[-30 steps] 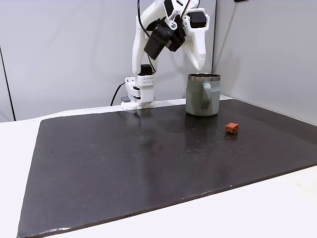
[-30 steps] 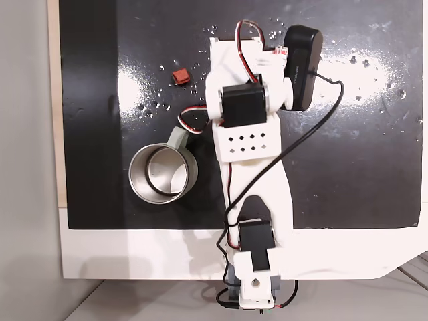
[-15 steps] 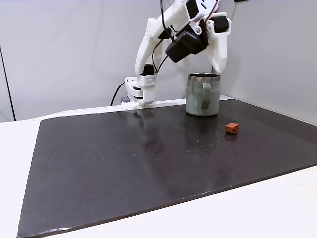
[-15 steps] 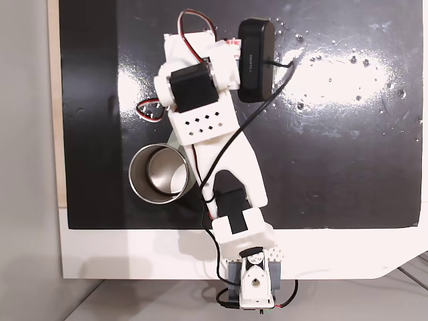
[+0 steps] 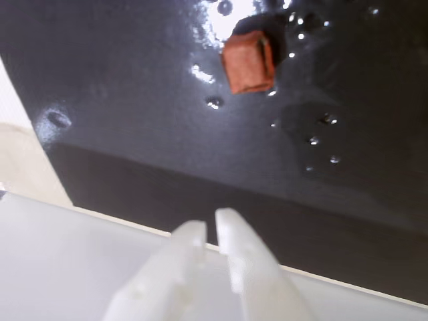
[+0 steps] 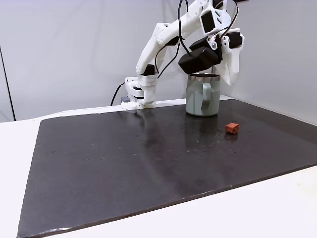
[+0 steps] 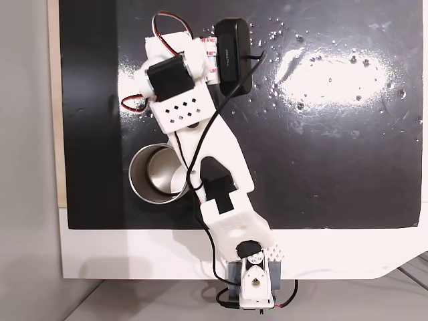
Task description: Grasp a cube and put it in the cup.
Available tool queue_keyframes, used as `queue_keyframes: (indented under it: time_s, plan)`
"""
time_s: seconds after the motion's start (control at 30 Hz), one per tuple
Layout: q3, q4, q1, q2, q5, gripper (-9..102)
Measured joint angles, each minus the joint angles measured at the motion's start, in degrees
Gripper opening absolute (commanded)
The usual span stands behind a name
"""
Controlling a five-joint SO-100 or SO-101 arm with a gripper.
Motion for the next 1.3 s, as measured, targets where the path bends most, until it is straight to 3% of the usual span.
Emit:
queue_keyframes:
  time_s: [0.8, 1.3]
  plan:
    - [-4.13, -0.18, -2.20, -9.23, -0.88, 0]
    - [-5.89, 2.81, -0.70, -11.16, 2.46, 22]
